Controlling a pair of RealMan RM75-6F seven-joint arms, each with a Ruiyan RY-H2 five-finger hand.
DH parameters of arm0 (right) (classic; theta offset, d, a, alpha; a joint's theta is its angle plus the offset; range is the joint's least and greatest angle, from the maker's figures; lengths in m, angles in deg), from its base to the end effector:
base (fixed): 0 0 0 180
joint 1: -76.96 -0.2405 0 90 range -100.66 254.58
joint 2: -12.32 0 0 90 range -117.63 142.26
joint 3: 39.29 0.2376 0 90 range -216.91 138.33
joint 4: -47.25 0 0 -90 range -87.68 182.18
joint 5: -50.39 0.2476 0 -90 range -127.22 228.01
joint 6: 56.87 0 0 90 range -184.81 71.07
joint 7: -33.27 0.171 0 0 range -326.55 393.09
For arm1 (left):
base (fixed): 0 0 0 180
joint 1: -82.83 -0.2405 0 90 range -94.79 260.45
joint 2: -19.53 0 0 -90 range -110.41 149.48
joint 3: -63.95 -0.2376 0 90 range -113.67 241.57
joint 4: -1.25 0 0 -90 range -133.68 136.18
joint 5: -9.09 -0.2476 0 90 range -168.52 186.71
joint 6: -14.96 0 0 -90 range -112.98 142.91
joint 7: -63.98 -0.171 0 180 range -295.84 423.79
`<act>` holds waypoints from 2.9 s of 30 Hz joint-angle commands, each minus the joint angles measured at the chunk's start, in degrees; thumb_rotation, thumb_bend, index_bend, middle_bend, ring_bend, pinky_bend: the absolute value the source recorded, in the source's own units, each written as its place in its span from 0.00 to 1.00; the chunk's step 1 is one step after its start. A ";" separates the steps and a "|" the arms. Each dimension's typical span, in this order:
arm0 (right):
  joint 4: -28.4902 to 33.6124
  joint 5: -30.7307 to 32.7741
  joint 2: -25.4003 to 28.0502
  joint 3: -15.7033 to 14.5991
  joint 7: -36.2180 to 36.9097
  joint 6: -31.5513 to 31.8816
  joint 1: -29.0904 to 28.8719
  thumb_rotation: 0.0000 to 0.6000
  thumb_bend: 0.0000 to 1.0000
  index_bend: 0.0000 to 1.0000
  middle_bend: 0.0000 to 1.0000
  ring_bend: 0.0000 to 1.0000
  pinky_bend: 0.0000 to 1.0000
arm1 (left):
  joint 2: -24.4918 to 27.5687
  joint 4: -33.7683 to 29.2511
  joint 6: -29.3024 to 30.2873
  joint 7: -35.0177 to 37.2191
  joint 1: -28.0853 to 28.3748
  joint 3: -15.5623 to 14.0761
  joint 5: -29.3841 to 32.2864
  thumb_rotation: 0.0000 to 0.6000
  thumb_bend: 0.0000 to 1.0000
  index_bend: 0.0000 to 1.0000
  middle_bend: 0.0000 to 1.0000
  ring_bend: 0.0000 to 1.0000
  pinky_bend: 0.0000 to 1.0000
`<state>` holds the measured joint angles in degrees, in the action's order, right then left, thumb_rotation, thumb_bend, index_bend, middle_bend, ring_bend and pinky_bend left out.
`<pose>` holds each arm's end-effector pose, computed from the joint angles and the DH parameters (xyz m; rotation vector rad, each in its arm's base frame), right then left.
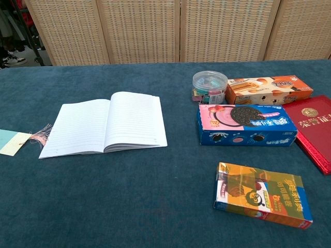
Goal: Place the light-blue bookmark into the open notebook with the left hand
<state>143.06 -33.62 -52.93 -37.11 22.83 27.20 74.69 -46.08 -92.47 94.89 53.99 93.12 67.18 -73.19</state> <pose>-0.3085 -0.1915 0.1008 1.3928 -0.8928 0.7606 -0.2936 0.2385 0.0959 -1.4800 -0.8373 -0.8052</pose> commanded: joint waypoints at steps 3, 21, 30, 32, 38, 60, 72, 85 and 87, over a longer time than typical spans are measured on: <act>-0.05 -0.21 0.09 0.00 0.31 0.12 0.02 1.00 0.10 0.12 0.00 0.00 0.00 | -0.07 0.03 0.10 0.07 0.01 -0.05 -0.23 1.00 0.27 0.00 0.00 0.00 0.00; -0.13 0.53 0.07 0.35 0.26 0.03 0.03 1.00 0.10 0.12 0.00 0.00 0.00 | 1.99 1.83 -3.40 1.61 3.43 1.44 -1.22 1.00 0.26 0.13 0.00 0.00 0.00; -0.32 0.89 -0.26 0.41 -0.35 -0.42 -0.18 1.00 0.10 0.12 0.00 0.00 0.00 | 5.43 4.21 -13.03 4.40 8.16 1.21 -0.11 1.00 0.25 0.18 0.00 0.00 0.00; -0.37 1.04 -0.38 0.44 -0.57 -0.56 -0.24 1.00 0.10 0.12 0.00 0.00 0.00 | 5.64 5.18 -14.60 5.03 8.94 1.24 0.33 1.00 0.25 0.20 0.00 0.00 0.00; -0.62 1.55 -0.90 0.56 -1.47 -1.11 -0.54 1.00 0.10 0.12 0.00 0.00 0.00 | 4.64 10.63 -20.81 7.58 11.65 0.96 2.44 1.00 0.25 0.27 0.00 0.00 0.00; -1.55 4.48 -1.94 1.45 -2.91 -2.82 -1.41 1.00 0.10 0.12 0.00 0.00 0.00 | -6.44 30.45 -34.88 7.15 18.99 -1.59 4.85 1.00 0.23 0.29 0.00 0.00 0.00; -1.60 4.37 -1.61 1.52 -2.10 -2.17 -1.17 1.00 0.10 0.12 0.00 0.00 0.00 | -8.23 31.89 -34.47 4.57 19.75 -2.37 4.40 1.00 0.23 0.29 0.00 0.00 0.00; -1.75 4.42 -1.91 1.50 -2.58 -2.15 -1.28 1.00 0.10 0.12 0.00 0.00 0.00 | -11.23 35.40 -34.42 2.70 19.75 -2.84 5.35 1.00 0.23 0.29 0.00 0.00 0.00; -1.74 4.41 -1.91 1.49 -2.61 -2.15 -1.29 1.00 0.10 0.12 0.00 0.00 0.00 | -11.54 35.75 -34.45 2.66 19.78 -2.94 5.29 1.00 0.22 0.29 0.00 0.00 0.00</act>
<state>141.31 -29.21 -54.84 -35.63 20.22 25.06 73.40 -57.57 -56.77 60.45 56.67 112.89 64.27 -67.88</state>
